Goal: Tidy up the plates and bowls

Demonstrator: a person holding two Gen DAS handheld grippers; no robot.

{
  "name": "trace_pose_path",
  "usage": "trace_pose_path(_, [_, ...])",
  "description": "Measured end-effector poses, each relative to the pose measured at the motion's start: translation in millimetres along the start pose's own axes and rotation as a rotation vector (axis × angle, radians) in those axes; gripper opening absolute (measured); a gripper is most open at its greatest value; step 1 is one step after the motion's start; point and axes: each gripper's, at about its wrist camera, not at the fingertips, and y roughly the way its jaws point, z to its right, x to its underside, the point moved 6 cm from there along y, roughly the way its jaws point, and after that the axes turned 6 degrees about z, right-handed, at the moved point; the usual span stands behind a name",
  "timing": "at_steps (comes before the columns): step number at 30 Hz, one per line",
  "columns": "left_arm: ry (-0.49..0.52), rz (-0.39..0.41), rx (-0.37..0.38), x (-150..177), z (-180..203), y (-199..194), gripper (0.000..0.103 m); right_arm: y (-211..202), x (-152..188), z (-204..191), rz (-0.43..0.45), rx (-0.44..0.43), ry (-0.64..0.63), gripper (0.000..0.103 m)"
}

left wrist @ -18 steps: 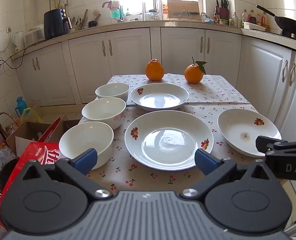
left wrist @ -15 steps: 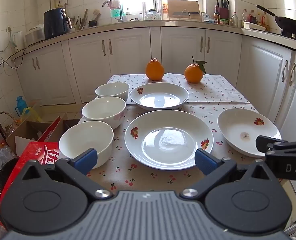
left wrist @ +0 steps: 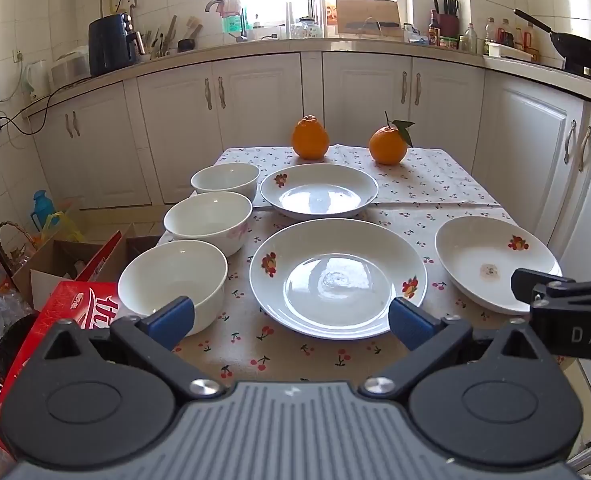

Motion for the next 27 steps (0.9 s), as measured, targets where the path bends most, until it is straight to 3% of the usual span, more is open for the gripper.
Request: trace_pose_path(27, [-0.004, 0.005, -0.008, -0.5, -0.3, -2.7, 0.102, -3.3, -0.7, -5.7, 0.016, 0.011, -0.016, 0.103])
